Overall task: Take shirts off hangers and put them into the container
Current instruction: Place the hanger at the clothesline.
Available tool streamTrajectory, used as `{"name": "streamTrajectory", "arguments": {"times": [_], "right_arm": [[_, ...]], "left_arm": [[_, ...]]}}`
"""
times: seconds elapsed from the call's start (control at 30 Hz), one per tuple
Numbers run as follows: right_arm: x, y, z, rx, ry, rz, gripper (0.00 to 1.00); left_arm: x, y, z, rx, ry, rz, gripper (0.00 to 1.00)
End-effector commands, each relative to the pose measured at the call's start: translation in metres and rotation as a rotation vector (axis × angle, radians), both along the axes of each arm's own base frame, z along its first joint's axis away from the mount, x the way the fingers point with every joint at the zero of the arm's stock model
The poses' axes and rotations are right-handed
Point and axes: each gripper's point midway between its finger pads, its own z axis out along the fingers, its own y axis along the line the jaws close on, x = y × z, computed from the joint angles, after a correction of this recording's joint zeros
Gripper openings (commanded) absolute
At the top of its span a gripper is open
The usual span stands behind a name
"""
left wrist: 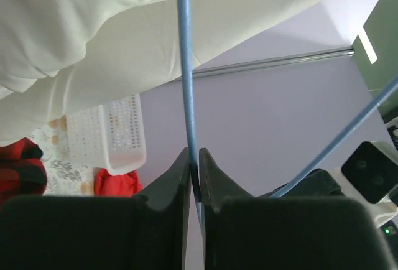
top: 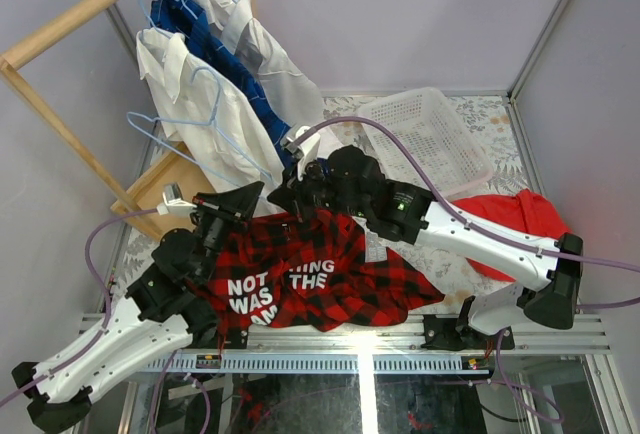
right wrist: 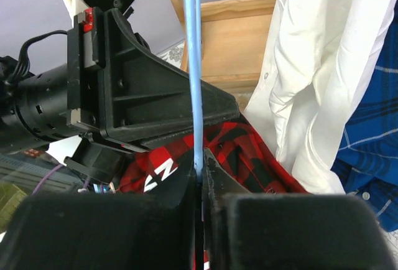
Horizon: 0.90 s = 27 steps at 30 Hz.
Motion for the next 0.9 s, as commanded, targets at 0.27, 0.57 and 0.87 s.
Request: {"name": "streamTrajectory", "arguments": {"times": [0.27, 0.57, 0.87], "right_arm": [[-0.012, -0.021, 0.067, 0.168, -0.068, -0.007, 0.74], [-0.034, -0.078, 0.064, 0.294, -0.053, -0.058, 0.87], [-0.026, -0.116, 0.049, 0.247, -0.081, -0.184, 0.90]], "left_arm": [[0.014, 0.025, 0.034, 0.101, -0.001, 0.161, 0.00], [0.023, 0.042, 0.063, 0.188, 0.005, 0.255, 0.00], [0.045, 0.039, 0.074, 0.120, 0.002, 0.218, 0.00]]}}
